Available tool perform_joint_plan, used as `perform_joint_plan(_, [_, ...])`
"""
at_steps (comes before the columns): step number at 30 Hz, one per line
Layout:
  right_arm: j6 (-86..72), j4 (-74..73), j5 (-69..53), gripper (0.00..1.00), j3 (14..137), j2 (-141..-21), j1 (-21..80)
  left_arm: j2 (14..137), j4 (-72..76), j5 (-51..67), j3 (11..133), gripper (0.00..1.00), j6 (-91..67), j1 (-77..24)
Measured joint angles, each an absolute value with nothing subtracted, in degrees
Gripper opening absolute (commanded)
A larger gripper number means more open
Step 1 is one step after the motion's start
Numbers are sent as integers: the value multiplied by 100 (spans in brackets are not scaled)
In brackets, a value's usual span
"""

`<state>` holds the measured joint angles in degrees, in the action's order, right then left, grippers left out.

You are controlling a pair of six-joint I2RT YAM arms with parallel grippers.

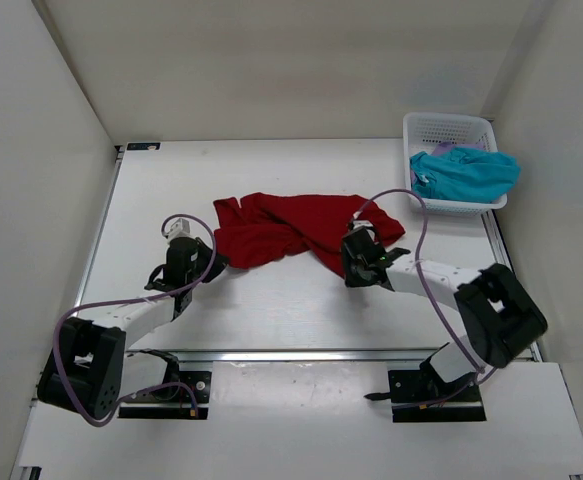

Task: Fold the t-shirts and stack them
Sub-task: Flatten out the tshirt

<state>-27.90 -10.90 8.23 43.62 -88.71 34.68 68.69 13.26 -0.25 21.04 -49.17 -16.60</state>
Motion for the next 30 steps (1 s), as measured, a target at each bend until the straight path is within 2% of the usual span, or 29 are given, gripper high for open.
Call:
perform_joint_plan(5, [-2655, -2086, 692, 0, 3758, -7861, 3430, 6814, 1271, 27, 2104, 0, -4864, -1466])
perform_joint_plan(6, [-2665, -2202, 637, 3, 3686, -7728, 3395, 6781, 1243, 27, 2104, 0, -4851, -1452])
perform_joint_plan(8, [-2705, -2303, 449, 27, 3465, -7430, 3264, 6696, 1194, 45, 2104, 0, -4829, -1435])
perform_joint_plan(9, [-2718, -2331, 370, 35, 3367, -7317, 3164, 6659, 1184, 45, 2104, 0, -4823, -1435])
perform_joint_plan(12, [-2742, -2331, -40, 45, 3074, -6836, 2606, 6556, 1153, 43, 2075, 0, -4794, -1468])
perform_joint_plan(17, [-2930, -2220, -478, 44, 2880, -6296, 2167, 6423, 1087, 38, 1907, 0, -4781, -1673])
perform_joint_plan(23, [-3192, -1959, -626, 45, 2880, -6632, 2609, 6420, 1079, 43, 1824, 0, -4781, -1708])
perform_joint_plan(30, [-3472, -1710, -434, 38, 2899, -6930, 2845, 6420, 1127, 71, 1802, 0, -4783, -1710])
